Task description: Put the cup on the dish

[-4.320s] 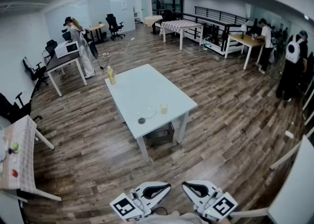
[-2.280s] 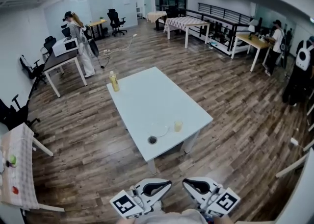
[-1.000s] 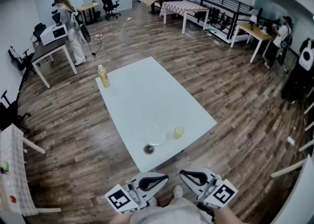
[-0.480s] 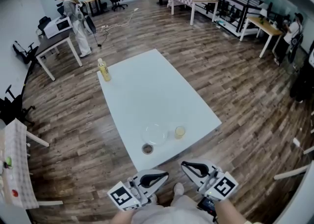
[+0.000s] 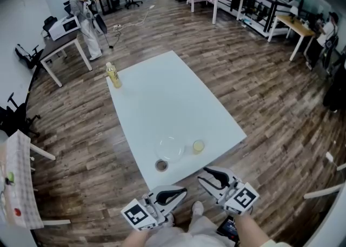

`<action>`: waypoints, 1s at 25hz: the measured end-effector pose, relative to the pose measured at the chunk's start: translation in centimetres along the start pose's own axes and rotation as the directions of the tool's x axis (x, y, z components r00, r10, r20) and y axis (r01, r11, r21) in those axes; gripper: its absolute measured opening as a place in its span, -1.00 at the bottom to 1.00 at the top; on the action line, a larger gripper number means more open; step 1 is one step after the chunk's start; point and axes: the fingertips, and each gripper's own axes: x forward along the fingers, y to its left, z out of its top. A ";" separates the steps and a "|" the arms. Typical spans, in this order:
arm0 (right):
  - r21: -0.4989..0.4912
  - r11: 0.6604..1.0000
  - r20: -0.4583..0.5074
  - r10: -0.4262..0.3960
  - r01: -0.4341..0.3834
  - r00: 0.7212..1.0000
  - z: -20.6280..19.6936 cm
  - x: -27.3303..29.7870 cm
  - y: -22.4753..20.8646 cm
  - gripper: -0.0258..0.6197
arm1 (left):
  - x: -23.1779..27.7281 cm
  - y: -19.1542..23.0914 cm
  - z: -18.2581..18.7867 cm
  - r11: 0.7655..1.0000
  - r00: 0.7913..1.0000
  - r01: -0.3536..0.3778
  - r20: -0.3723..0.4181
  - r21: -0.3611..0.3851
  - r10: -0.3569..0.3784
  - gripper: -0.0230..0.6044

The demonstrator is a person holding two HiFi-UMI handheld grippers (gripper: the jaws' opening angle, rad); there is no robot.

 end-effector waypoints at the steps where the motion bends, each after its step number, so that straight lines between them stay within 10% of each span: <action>1: -0.001 1.000 -0.004 -0.004 0.004 1.000 -0.3 0.2 -0.5 -0.48 | 0.3 0.1 -0.1 1.000 1.000 -0.003 0.000 0.000 0.003 -0.92; 25: -0.004 0.983 -0.192 -0.180 0.182 0.965 -10.9 4.8 -10.8 -0.05 | 2.3 3.2 -4.0 0.996 0.996 -0.081 -0.027 -0.043 0.080 -0.92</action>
